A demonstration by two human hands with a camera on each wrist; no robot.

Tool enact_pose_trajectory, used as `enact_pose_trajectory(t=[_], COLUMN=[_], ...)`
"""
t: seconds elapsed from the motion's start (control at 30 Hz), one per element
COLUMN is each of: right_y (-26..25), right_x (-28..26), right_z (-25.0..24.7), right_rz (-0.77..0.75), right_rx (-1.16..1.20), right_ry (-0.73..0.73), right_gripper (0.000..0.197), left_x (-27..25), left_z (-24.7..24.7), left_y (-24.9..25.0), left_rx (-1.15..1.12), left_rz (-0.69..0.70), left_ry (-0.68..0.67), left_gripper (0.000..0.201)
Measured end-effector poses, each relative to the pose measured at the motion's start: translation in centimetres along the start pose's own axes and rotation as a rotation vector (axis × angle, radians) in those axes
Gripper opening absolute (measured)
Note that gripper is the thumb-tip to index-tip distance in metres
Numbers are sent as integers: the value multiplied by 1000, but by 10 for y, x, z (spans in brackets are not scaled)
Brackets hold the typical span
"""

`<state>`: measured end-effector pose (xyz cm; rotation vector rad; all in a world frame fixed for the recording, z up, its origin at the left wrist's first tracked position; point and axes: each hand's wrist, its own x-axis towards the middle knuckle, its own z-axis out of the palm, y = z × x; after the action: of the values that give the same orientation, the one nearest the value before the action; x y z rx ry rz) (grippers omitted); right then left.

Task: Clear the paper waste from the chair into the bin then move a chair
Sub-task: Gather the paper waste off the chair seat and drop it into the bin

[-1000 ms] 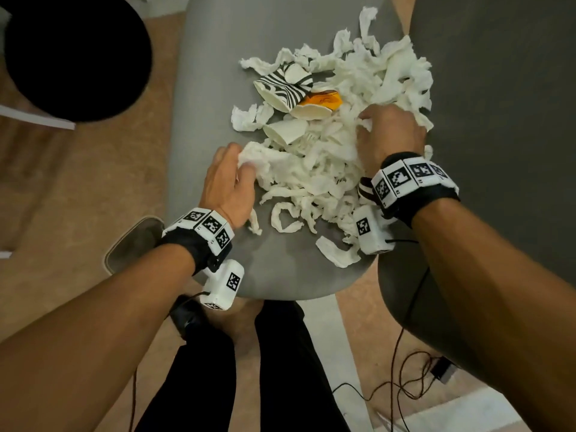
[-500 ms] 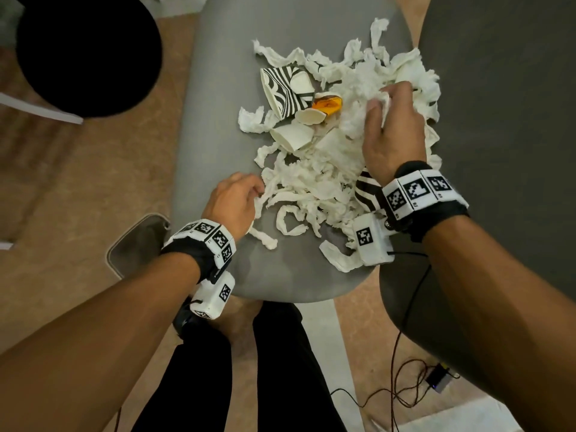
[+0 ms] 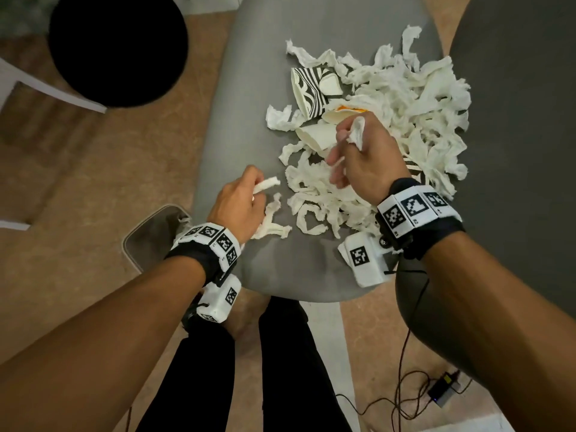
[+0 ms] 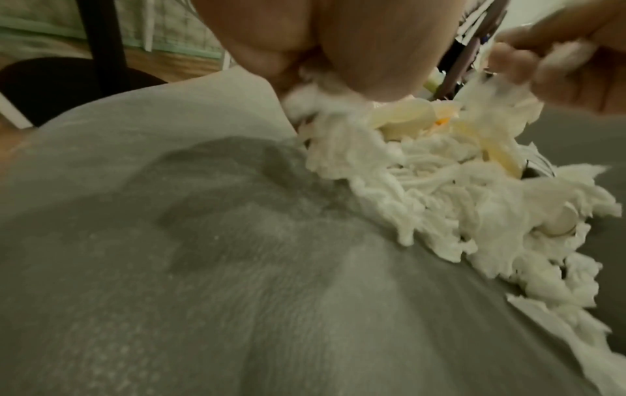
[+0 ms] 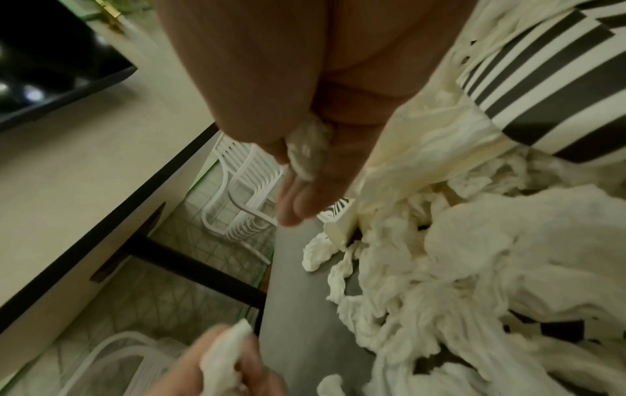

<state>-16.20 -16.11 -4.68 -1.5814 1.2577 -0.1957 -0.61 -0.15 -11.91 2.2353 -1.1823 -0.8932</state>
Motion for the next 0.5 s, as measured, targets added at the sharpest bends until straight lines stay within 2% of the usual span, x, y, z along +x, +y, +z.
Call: enact_pose_trajectory(t=[0.07, 0.1, 0.17, 0.23, 0.3, 0.33, 0.4, 0.5], right_y=[-8, -12, -20, -18, -3, 3, 13, 17], right_x=[-5, -8, -14, -17, -12, -9, -6, -6], right_z=[4, 6, 13, 22, 29, 30, 29, 28], right_rz=[-107, -138, -138, -169, -150, -118, -87, -187], right_rx=[-221, -272, -343, -686, -1071, -1191, -1285, -1179], right_ry=[11, -8, -126, -246, -308, -299, -277, -177], right_gripper=[14, 21, 33, 37, 44, 43, 35, 27], left_x=[1, 1, 2, 2, 1, -1, -2, -3], left_z=[-5, -7, -12, -12, -10, -9, -7, -9], left_y=[2, 2, 1, -3, -13, -18, -27, -28], left_rx=[-22, -31, -44, -21, -12, -15, 3, 21], left_rz=[-22, -30, -47, -54, -85, -95, -87, -84], left_ry=[29, 41, 51, 25, -53, -82, -112, -71], left_gripper=[25, 26, 19, 17, 34, 42, 47, 37])
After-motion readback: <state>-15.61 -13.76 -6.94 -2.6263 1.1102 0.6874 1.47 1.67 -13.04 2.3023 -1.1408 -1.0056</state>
